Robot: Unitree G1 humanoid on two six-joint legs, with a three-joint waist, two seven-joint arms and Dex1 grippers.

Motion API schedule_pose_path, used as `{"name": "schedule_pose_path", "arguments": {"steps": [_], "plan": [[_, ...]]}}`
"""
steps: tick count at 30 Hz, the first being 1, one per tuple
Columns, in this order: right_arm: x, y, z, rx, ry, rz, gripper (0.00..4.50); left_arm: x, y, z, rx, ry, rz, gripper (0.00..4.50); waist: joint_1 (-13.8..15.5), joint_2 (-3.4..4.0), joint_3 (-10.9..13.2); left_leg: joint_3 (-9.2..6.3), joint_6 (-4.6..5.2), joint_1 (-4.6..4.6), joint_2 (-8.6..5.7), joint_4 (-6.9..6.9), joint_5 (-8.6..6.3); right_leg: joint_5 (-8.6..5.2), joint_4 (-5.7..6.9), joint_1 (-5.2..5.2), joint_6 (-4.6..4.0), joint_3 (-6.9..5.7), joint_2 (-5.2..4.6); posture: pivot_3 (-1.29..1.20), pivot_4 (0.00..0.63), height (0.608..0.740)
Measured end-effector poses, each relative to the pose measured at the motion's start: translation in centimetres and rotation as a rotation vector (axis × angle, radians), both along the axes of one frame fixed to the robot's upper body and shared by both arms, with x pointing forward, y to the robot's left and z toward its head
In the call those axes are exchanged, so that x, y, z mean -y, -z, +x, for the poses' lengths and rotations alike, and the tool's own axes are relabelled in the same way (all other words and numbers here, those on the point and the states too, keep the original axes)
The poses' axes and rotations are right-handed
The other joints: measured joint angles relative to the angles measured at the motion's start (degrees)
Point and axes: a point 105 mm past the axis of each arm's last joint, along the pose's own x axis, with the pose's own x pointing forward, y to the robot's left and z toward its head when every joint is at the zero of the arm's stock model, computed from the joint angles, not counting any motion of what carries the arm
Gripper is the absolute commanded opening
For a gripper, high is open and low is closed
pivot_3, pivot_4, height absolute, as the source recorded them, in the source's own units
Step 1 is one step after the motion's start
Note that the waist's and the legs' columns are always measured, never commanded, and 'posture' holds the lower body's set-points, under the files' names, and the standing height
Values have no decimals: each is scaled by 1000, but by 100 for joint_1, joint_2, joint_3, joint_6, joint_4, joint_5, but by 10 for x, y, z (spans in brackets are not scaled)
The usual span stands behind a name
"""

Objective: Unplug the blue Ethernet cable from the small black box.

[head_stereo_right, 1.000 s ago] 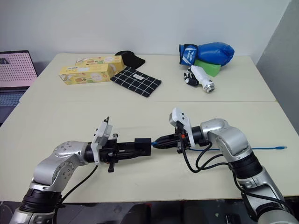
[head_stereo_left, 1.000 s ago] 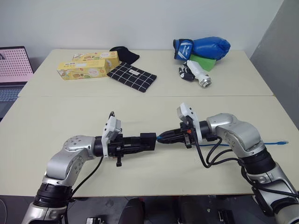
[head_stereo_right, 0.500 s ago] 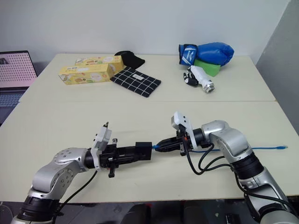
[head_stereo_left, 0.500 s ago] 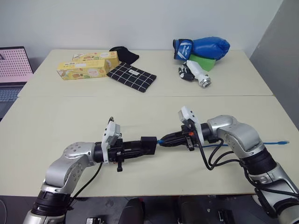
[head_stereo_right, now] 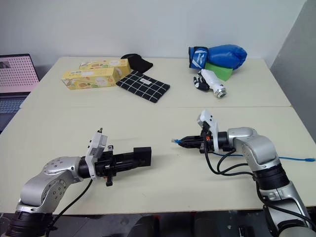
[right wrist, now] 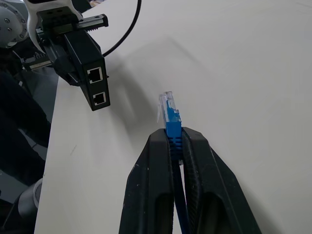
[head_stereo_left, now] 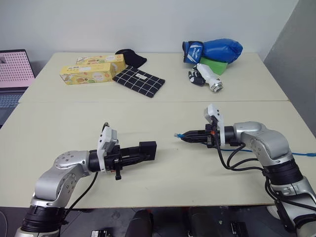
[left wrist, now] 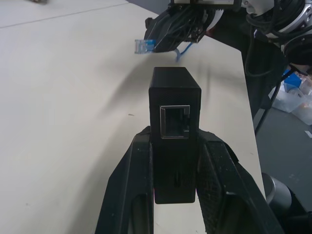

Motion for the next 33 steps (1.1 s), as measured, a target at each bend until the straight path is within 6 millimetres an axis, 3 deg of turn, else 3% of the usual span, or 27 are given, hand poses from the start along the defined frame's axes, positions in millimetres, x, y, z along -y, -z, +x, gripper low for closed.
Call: {"name": "schedule_pose_path", "arguments": {"steps": [8,12,17,18,21,22,23,27,30,33], "plan": [[16,11,34,142,214,-70,15,-11,0,8,-2,-86,-4,791,0,0,0,0,0,1,1,0,0,0,0,-1,1,2,-1,0,150,740],[35,22,69,215,432,-139,15,-12,-1,14,7,-136,-7,791,-3,0,0,8,-1,1,0,1,1,0,3,-3,1,5,-1,0,150,740],[76,18,116,330,726,-256,15,-10,-9,29,55,-215,0,791,-7,-1,-1,14,-1,1,-2,1,1,1,2,-2,0,4,-1,0,150,740],[81,20,120,334,755,-276,365,-10,-11,32,66,-230,-2,791,-4,-1,-1,14,-1,-1,-2,0,1,1,1,-3,0,4,-1,0,150,740],[87,34,123,305,790,-292,1169,-9,-12,39,85,-272,-12,791,-9,0,0,21,-1,-4,0,0,1,1,0,-5,0,7,-2,0,150,740],[87,34,123,300,786,-283,1233,-10,-11,41,86,-294,-11,791,-9,0,-1,22,-1,-2,0,0,1,1,0,-5,0,9,-3,0,150,740],[87,34,122,291,777,-275,1645,-11,-10,44,95,-314,-10,791,-9,0,-1,21,-1,-3,1,1,1,1,0,-5,0,8,-3,0,150,740],[87,32,113,279,726,-248,2507,-19,-12,57,152,-429,-9,791,-3,0,0,17,-1,-3,2,1,1,1,3,-5,1,6,-5,0,150,740],[85,16,97,351,632,-226,3234,-39,-14,71,224,-581,5,791,7,0,0,14,-1,-5,2,1,1,1,1,-6,1,5,-9,0,150,740],[66,-11,64,430,437,-157,3234,-67,-18,83,321,-763,20,791,10,1,0,1,0,-3,5,-1,0,1,-1,-4,1,4,-12,0,150,740]]}}
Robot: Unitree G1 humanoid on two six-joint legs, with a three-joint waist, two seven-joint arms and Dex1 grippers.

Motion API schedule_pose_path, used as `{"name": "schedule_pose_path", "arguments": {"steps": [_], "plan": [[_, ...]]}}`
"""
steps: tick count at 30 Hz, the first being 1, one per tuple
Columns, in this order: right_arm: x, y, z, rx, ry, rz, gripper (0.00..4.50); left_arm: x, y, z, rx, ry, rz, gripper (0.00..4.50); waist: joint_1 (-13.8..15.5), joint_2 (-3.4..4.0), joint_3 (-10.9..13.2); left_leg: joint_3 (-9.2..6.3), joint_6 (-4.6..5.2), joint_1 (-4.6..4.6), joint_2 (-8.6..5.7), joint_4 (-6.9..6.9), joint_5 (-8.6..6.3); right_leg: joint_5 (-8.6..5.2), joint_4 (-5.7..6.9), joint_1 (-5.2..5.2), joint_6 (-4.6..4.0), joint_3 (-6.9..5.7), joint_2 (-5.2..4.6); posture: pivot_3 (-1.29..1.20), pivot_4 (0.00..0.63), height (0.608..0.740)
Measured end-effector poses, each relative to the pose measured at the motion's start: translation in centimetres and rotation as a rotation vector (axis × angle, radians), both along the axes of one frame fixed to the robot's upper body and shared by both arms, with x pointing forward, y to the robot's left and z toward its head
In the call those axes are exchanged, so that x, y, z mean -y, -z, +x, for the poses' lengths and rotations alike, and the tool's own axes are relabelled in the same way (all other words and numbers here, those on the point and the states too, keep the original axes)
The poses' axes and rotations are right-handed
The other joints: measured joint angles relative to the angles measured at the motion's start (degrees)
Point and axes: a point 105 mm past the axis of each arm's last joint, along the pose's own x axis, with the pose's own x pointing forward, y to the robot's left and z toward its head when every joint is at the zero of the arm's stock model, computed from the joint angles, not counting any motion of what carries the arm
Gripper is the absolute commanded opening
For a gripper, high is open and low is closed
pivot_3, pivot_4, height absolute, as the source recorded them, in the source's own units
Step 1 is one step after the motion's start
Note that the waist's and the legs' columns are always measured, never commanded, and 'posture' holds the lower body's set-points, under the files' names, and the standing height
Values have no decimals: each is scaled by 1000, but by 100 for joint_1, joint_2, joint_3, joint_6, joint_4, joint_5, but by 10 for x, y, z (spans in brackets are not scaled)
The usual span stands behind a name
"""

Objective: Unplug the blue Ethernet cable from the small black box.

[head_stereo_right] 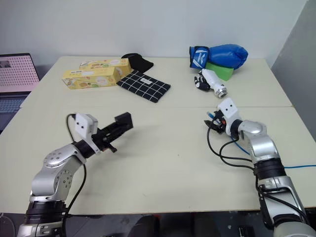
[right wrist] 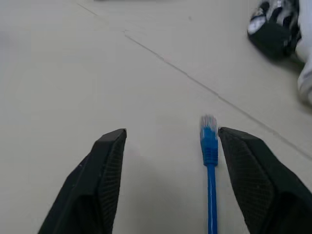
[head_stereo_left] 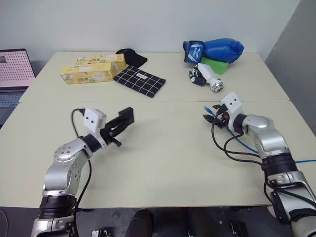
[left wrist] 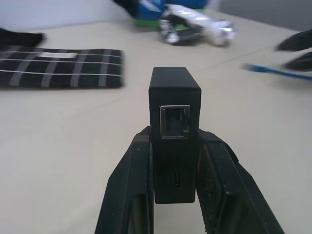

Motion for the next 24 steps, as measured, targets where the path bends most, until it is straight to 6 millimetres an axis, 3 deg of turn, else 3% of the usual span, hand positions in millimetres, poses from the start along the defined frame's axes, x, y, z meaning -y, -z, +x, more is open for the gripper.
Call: {"name": "schedule_pose_path", "arguments": {"steps": [2,4,10,17,19,24], "plan": [[-29,-16,-30,19,-195,25,3234,-23,2,6,45,-134,15,791,-35,-1,0,1,1,3,-3,2,0,0,-1,0,0,3,1,0,150,740],[-53,-22,-47,28,-310,14,3234,-38,7,10,91,-234,29,791,-40,-2,-1,-1,0,10,-5,2,0,1,5,3,0,1,2,0,150,740],[-98,-8,-64,-20,-428,1,3234,-75,41,16,92,-471,-11,791,14,-6,-3,-4,-1,3,-8,12,1,4,6,2,4,-9,1,0,150,740],[-106,-8,-66,-20,-455,-30,3234,-84,58,18,91,-541,-9,791,27,-10,-6,-7,0,-3,-15,12,0,7,-2,2,11,-9,-5,0,150,740],[-104,-6,-66,-27,-452,-36,3294,-85,59,18,92,-547,-18,1491,22,-10,-6,-7,-1,2,-14,11,1,7,2,3,11,-9,-5,0,150,740],[-102,0,-68,-46,-447,-40,3294,-88,61,14,89,-539,-49,2254,4,-10,-6,-5,-1,6,-13,11,1,7,4,3,11,-6,-3,0,150,740]]}}
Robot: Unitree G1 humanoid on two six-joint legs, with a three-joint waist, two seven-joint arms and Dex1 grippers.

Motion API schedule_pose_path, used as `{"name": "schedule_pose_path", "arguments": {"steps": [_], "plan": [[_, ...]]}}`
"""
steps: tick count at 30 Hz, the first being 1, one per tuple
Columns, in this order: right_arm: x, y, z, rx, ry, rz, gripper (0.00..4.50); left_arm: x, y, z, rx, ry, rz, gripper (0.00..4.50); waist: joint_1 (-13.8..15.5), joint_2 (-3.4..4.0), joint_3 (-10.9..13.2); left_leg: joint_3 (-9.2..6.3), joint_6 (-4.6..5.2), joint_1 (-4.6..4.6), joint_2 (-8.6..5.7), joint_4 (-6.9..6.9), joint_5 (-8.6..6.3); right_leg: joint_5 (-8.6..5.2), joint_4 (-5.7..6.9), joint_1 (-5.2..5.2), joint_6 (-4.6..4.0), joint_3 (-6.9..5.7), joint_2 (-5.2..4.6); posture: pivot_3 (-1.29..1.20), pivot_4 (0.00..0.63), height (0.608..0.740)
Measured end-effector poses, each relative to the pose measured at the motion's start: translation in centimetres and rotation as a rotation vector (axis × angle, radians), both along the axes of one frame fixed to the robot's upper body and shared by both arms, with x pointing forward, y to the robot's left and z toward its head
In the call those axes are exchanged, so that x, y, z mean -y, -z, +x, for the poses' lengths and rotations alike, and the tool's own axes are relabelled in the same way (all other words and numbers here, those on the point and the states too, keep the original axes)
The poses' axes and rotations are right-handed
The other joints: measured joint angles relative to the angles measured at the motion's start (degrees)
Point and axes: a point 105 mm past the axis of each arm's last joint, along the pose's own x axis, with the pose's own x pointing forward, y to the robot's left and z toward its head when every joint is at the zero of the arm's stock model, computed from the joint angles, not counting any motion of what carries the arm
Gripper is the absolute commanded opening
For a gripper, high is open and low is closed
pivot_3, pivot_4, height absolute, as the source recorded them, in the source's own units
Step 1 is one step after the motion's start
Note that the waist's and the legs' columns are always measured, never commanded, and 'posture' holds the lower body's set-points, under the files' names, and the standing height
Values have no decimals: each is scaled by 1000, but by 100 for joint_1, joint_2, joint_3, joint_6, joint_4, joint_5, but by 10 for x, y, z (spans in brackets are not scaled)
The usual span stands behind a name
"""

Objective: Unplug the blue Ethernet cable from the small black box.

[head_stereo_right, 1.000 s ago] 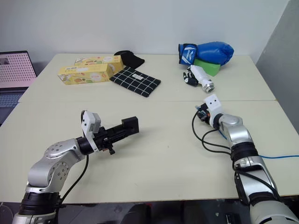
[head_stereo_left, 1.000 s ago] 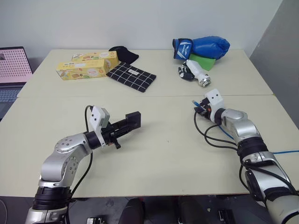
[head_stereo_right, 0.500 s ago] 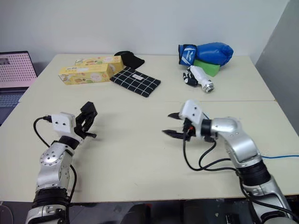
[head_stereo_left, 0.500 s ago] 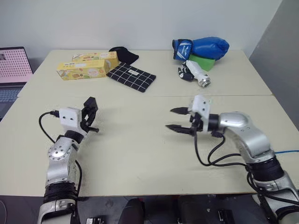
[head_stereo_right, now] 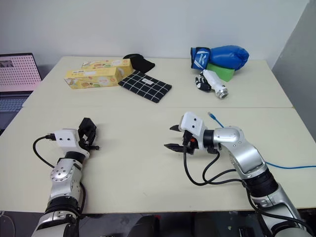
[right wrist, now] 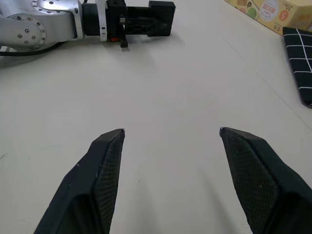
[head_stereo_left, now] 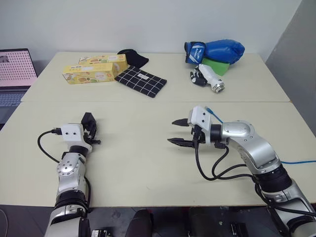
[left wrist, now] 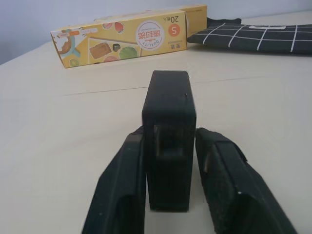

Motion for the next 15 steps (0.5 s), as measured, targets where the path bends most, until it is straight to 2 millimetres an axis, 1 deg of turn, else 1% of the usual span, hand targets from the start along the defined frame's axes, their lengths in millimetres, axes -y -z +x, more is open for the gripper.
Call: {"name": "schedule_pose_path", "arguments": {"steps": [1,4,6,8,13,15], "plan": [[1,0,0,0,1,-2,3294,0,0,-1,2,1,-3,2523,-1,0,0,0,0,0,1,0,0,0,0,0,0,1,0,0,150,740],[1,0,-1,0,3,-6,3294,-1,1,-8,2,13,-4,3102,-17,0,0,3,0,2,4,-2,0,0,-1,0,0,5,0,0,150,740],[1,1,-1,-2,5,-7,3294,-1,2,-11,-4,15,-6,3602,-20,0,0,2,0,2,5,-2,0,0,-1,-1,0,6,-1,0,150,740],[1,1,-2,-3,6,-7,3294,-1,3,-16,-13,16,-3,3989,-21,0,0,3,0,3,7,-2,0,0,-1,0,0,7,-1,0,150,740],[3,3,-2,-10,26,-2,3294,0,8,-40,-72,19,20,3989,-36,0,0,2,0,3,14,-5,-1,0,-2,0,0,11,-7,0,150,740],[8,10,-3,-39,49,1,3294,1,10,-51,-117,26,24,3989,-23,-1,-1,2,1,4,15,-5,-1,0,-2,2,0,12,-7,0,150,740]]}}
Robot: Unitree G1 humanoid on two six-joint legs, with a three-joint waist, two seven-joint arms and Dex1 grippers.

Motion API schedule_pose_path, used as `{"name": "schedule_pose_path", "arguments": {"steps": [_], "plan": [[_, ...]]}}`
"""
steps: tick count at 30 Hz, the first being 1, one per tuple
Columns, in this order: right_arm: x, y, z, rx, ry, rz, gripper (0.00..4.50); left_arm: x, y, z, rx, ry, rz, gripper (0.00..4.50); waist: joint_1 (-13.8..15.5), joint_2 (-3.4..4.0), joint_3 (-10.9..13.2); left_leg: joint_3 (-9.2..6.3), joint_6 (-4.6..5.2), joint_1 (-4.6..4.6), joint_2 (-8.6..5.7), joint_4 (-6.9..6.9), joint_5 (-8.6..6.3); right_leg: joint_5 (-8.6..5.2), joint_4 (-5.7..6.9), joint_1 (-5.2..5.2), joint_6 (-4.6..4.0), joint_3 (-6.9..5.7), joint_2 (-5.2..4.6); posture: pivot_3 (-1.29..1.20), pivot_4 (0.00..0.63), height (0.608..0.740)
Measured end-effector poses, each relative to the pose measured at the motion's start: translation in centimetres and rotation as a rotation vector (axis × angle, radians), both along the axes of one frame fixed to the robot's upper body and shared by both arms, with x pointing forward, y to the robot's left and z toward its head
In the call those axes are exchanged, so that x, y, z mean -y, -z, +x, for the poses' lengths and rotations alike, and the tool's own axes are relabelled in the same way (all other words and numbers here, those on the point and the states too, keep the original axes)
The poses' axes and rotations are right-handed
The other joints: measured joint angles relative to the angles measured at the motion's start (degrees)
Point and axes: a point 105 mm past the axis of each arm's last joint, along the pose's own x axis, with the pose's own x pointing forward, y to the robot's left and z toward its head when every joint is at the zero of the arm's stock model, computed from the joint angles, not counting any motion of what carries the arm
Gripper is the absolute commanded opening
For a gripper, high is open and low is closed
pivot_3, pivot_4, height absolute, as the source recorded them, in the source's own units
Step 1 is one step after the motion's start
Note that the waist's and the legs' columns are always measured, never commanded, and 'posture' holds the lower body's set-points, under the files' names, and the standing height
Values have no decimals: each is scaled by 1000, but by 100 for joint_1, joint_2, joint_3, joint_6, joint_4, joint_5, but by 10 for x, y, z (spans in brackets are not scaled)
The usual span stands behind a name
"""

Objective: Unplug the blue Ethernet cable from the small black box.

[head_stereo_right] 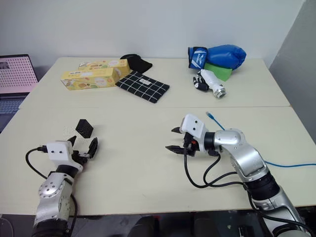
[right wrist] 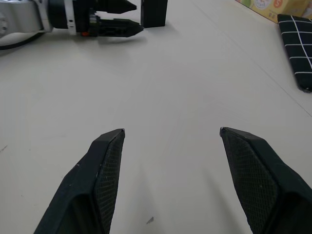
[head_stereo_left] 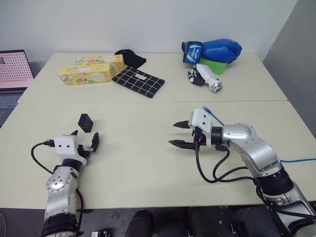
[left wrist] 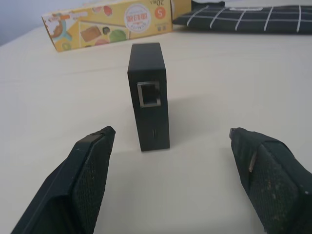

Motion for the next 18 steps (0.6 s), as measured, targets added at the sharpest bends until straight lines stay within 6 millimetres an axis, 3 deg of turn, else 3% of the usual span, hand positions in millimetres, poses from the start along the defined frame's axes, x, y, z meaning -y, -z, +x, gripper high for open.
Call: {"name": "schedule_pose_path", "arguments": {"steps": [4,7,9,12,18], "plan": [[19,13,-3,-52,71,-4,3294,0,2,-20,-105,21,36,3989,11,0,0,-1,0,-1,-1,0,0,0,-1,2,0,0,1,0,150,740],[36,10,-2,-85,128,19,3294,5,-2,-33,-168,83,61,3989,12,0,1,-1,0,-1,-2,-1,0,0,0,2,0,-2,4,0,150,740],[52,2,1,-91,174,29,3294,10,-11,-40,-200,160,72,3989,12,0,1,0,0,-2,-1,-1,0,0,0,3,0,-4,8,0,150,740],[85,-13,6,-77,248,8,3294,13,-40,-45,-223,287,131,3989,21,0,1,6,1,-1,-5,-1,0,-2,-2,7,-2,-7,12,0,150,740],[113,-12,10,-103,307,-52,3294,18,-67,-46,-263,431,178,3989,14,3,3,19,1,2,-6,-4,-1,-2,-3,5,-2,-4,15,0,150,740]]}}
